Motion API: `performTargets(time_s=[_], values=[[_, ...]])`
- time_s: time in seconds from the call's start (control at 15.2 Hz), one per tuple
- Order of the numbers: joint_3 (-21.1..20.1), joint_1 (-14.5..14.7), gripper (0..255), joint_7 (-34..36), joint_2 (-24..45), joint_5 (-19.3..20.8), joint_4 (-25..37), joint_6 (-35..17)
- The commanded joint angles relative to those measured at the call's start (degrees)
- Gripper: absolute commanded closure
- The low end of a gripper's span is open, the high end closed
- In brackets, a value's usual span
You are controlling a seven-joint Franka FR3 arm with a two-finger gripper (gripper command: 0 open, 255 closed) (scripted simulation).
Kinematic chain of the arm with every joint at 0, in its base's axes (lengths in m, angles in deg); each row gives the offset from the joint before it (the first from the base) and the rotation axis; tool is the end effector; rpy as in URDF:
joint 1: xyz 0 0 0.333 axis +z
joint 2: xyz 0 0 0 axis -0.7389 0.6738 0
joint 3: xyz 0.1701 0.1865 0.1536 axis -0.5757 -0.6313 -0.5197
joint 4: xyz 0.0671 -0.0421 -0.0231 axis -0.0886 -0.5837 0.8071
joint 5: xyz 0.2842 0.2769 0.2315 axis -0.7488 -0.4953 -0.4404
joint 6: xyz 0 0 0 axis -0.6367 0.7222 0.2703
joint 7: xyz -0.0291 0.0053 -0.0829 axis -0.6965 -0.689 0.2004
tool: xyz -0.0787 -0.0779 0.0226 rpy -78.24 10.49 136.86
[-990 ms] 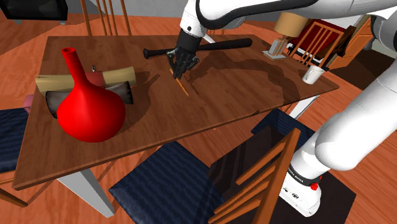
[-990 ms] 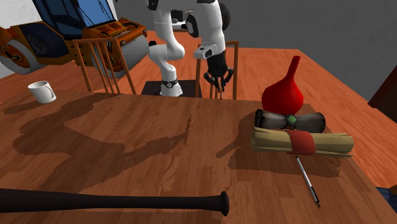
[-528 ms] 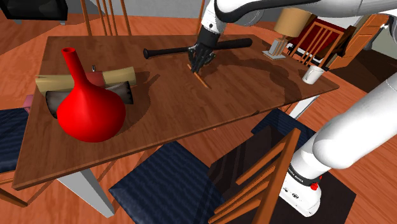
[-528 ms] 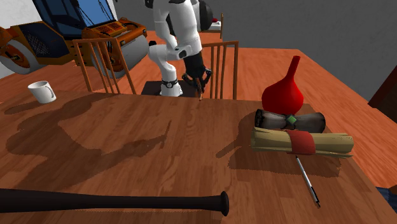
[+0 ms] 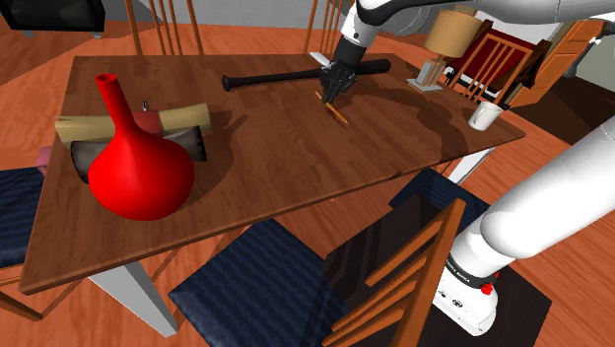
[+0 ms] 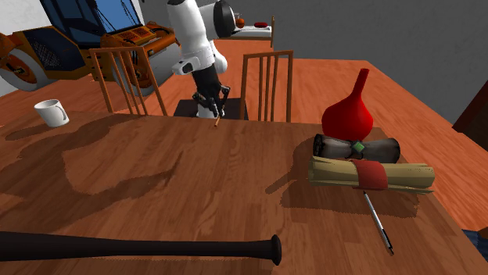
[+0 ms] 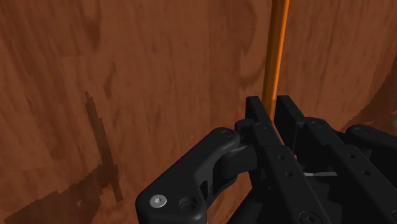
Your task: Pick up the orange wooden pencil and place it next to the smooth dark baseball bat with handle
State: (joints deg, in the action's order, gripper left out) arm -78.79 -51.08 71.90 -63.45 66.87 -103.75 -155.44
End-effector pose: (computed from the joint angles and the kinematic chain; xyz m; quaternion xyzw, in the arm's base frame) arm 0.5998 0.0637 0.4325 -0.9894 0.0885 -0.0198 0.1138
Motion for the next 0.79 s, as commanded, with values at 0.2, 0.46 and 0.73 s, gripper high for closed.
performTargets(time_s=[0.2,0.46,0.73], values=[[3.8,-3.1,255,-6.7,0.4,0.1,0.8,1.9],[6.7,-5.7,255,-11.8,2.1,0.3,3.0,3.7],[9.5,-8.3,255,-16.8,4.6,0.5,6.3,5.7]])
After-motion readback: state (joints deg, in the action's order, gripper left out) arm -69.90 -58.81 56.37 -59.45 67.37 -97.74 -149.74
